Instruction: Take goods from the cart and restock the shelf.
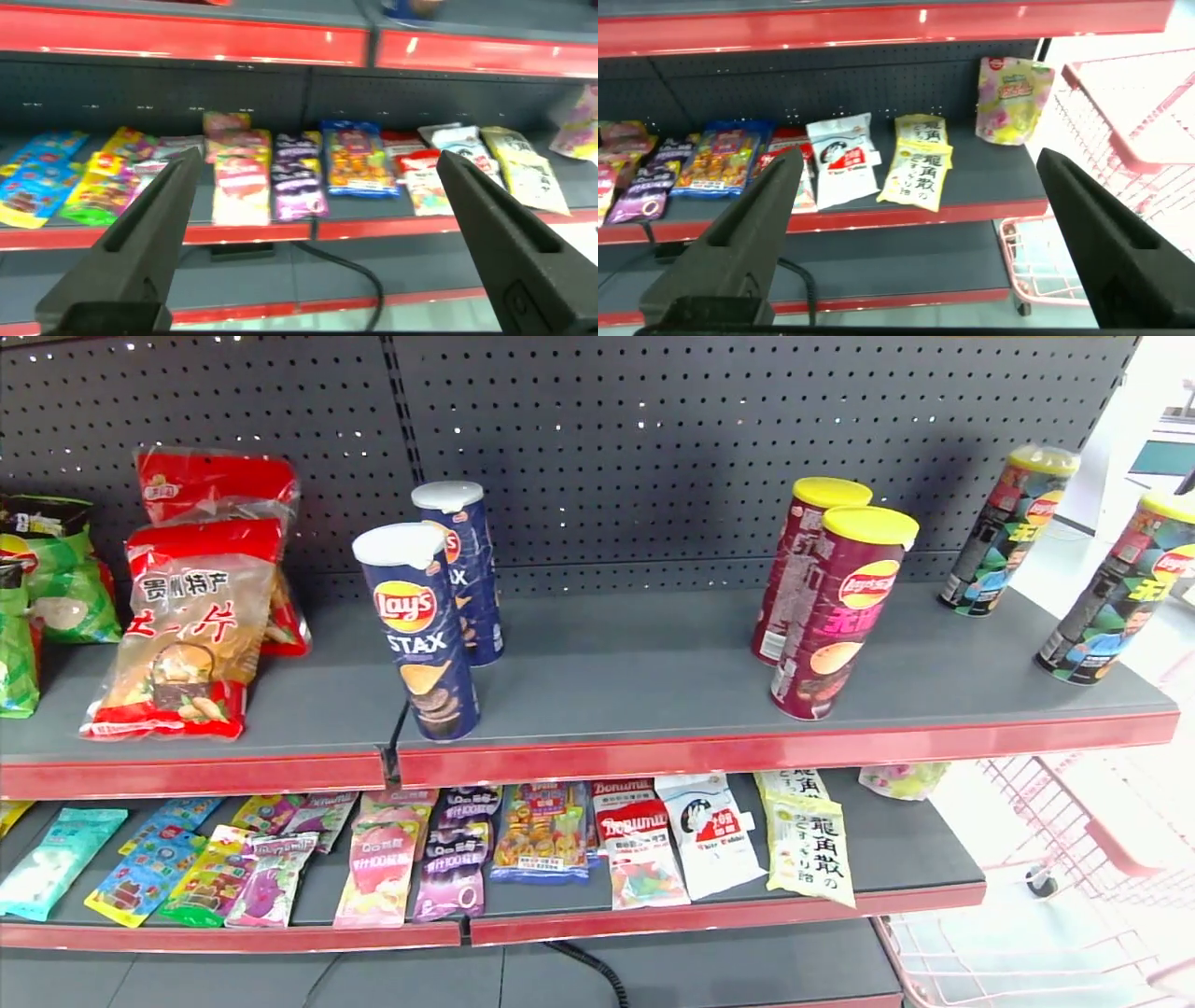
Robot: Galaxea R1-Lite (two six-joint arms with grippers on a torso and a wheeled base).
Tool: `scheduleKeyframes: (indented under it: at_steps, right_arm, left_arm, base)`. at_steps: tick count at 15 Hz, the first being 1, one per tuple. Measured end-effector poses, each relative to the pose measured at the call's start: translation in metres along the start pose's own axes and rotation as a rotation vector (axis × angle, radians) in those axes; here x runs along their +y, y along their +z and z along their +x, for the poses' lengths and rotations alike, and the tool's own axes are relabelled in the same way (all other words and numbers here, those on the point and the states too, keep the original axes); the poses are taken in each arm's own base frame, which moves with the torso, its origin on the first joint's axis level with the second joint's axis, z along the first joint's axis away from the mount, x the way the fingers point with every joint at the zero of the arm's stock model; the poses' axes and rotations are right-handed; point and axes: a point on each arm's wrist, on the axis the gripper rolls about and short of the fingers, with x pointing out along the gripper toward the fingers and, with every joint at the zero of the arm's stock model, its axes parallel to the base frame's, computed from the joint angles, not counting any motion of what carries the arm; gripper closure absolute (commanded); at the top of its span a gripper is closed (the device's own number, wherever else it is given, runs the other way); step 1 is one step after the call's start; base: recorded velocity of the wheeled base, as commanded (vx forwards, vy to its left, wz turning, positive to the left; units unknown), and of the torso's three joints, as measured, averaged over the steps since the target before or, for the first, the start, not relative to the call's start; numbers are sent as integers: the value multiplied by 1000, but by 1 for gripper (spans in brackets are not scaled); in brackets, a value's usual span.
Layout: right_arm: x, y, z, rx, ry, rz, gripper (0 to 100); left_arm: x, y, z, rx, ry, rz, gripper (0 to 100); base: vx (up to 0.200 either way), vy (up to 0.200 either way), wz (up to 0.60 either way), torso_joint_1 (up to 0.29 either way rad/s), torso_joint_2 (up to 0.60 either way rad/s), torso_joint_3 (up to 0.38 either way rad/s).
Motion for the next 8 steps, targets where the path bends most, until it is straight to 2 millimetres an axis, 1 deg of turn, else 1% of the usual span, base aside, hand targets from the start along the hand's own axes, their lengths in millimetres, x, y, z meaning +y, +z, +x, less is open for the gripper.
scheduleKeyframes:
  at_steps: [8]
  right_arm:
    - [0,0,0,0,0,0,0]
  left_arm:
    - [0,0,0,0,-4,0,0]
  base:
    - [0,-200,0,1,3,3]
